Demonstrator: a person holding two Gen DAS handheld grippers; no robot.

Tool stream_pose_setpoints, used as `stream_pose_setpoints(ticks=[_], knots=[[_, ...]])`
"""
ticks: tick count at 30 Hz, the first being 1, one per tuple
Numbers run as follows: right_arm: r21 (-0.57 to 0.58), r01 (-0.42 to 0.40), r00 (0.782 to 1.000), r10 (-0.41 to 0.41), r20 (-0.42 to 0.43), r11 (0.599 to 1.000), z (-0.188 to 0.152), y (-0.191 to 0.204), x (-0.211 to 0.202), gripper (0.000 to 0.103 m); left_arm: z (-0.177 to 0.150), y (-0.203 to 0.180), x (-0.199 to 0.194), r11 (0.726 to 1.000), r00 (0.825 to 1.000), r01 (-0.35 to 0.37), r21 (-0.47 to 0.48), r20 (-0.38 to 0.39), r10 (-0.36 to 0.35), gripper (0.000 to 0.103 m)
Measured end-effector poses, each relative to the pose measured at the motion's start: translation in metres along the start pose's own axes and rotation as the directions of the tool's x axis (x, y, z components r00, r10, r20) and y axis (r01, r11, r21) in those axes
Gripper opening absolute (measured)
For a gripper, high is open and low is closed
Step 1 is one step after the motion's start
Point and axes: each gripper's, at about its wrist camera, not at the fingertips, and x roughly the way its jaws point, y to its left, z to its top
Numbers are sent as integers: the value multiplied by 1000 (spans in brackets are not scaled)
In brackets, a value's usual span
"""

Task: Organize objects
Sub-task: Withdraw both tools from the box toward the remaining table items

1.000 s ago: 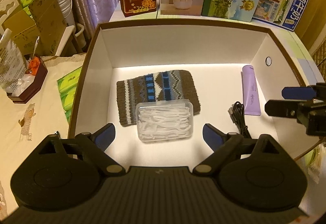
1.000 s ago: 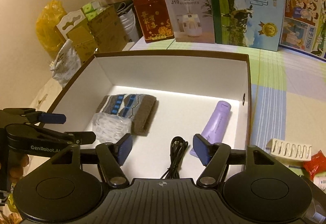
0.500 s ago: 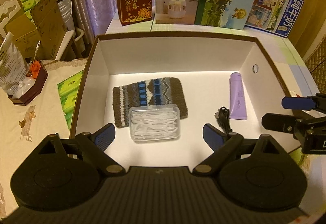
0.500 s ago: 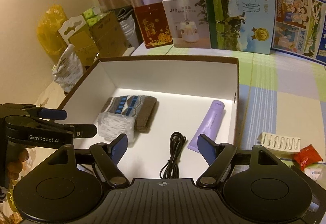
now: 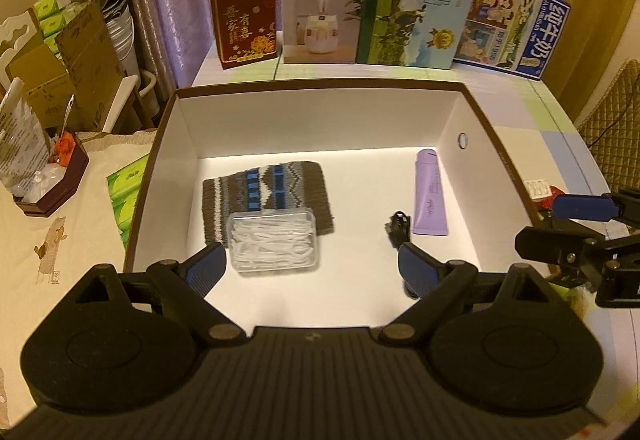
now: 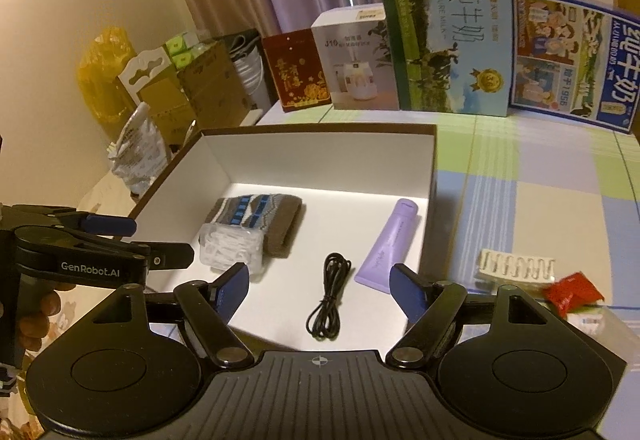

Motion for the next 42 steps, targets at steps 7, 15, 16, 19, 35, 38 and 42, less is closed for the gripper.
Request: stream_pose_setpoints(ticks=[7, 15, 16, 19, 35, 38, 42], knots=[[10, 6, 1000, -6, 13, 1000, -14, -13, -28, 75, -7, -23, -14, 1000, 1000, 15, 13, 16, -15, 91], [18, 18, 1000, -18, 23, 1000, -31, -33, -61, 75, -21, -55, -26, 999, 999, 34, 14, 14, -35, 91], [18, 20, 1000, -20, 24, 1000, -33, -36, -66, 75, -24, -60, -27, 999, 999, 38, 14, 13, -38, 91], [26, 31, 999, -31, 25, 999, -41, -47, -80, 75, -33, -74, -32, 999, 999, 52, 13, 9, -52, 91], [128, 149, 989, -148, -14, 981, -96, -123, -145, 76, -66, -155, -32, 988, 989, 147, 44, -31, -146, 91], [141, 162, 987, -161, -19, 977, -102, -133, -152, 76, -68, -171, -30, 985, 986, 163, 62, -38, -161, 91], [156, 171, 985, -169, -26, 973, -108, -145, -158, 76, -69, -189, -25, 981, 983, 179, 77, -50, -176, 91]])
